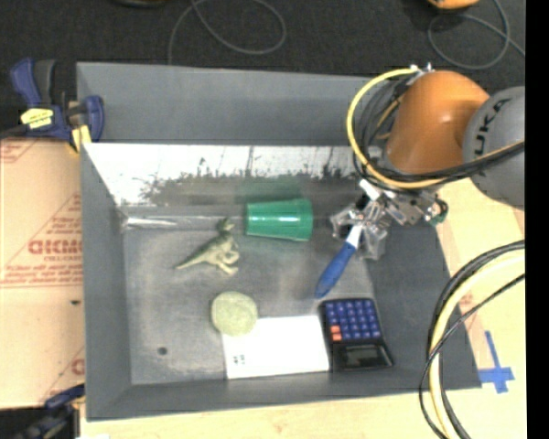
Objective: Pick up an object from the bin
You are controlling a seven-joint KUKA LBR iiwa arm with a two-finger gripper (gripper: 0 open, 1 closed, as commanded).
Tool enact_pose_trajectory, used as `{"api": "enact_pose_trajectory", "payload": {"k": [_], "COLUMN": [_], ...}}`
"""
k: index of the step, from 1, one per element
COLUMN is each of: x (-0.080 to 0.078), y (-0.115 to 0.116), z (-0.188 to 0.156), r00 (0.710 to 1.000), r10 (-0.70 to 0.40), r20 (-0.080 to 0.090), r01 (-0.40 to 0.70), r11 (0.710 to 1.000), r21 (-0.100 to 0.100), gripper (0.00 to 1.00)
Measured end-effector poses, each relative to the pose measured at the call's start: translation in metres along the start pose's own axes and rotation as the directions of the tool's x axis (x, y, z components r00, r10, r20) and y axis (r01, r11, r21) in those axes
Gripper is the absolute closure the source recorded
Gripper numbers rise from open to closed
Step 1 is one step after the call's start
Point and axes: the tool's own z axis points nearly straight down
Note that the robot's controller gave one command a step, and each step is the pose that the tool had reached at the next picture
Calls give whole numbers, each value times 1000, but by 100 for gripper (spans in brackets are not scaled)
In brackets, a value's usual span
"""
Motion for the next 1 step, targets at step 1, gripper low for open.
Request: {"api": "enact_pose_trajectory", "payload": {"k": [1], "x": [0], "y": [0], "z": [-18], "r00": [1000], "r10": [1], "r20": [2], "r01": [-1], "r11": [1000], "r21": [2], "gripper": [100]}}
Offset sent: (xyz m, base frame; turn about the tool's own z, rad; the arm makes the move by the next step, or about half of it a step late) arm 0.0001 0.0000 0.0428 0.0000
